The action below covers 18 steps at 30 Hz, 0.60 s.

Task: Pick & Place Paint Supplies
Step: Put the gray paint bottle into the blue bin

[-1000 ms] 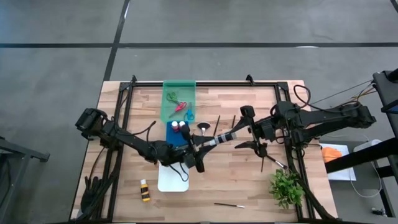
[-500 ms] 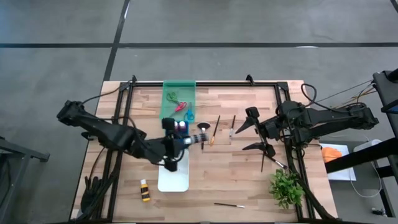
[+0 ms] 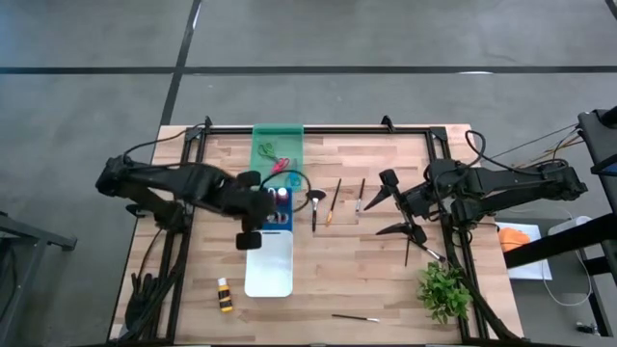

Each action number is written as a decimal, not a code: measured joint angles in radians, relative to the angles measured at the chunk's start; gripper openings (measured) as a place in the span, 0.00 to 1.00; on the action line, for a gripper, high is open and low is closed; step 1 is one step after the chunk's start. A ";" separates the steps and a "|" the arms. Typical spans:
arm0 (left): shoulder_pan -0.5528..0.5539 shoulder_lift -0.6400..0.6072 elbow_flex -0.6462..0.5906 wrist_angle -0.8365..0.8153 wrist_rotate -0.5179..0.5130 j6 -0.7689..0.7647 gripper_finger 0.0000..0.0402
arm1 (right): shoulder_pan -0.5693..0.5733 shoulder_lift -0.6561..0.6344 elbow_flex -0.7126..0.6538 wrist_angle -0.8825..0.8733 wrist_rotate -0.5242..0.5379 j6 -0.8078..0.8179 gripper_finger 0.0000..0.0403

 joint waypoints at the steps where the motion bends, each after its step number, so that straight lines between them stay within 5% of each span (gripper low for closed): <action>1: 0.025 0.011 0.000 -0.018 0.028 0.000 0.30 | 0.000 0.000 0.000 -0.009 0.000 0.000 0.76; 11: 0.213 0.153 0.058 -0.139 0.222 0.094 0.30 | 0.000 0.000 -0.024 -0.039 0.003 0.003 0.76; 18: 0.250 0.311 0.198 -0.238 0.251 0.169 0.30 | -0.001 0.000 -0.055 -0.038 0.005 0.000 0.76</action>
